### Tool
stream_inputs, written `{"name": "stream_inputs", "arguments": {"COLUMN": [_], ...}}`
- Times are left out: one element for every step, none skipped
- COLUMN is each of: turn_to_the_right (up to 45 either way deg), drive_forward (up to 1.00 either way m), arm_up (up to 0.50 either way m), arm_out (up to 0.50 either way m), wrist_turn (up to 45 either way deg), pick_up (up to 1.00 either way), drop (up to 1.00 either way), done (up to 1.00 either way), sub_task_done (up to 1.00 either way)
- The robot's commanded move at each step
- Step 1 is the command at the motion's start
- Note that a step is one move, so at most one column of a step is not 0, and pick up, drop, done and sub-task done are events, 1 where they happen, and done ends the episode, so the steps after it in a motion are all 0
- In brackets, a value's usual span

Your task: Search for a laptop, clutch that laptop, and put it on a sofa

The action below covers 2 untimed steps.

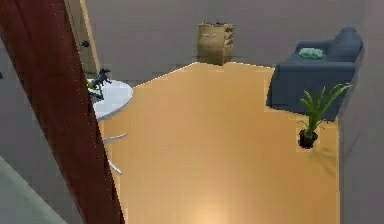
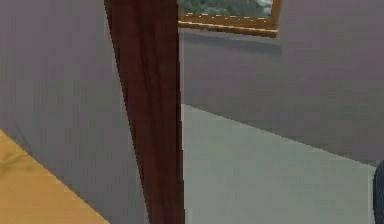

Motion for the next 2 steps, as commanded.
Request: {"name": "stream_inputs", "arguments": {"turn_to_the_right": [0.0,21.0], "drive_forward": [0.60,0.00], "arm_up": [0.00,0.00], "arm_out": [0.00,0.00], "wrist_turn": [0.0,0.0], "pick_up": [0.00,0.00], "drop": [0.00,0.00], "done": [0.00,0.00], "sub_task_done": [0.00,0.00]}}
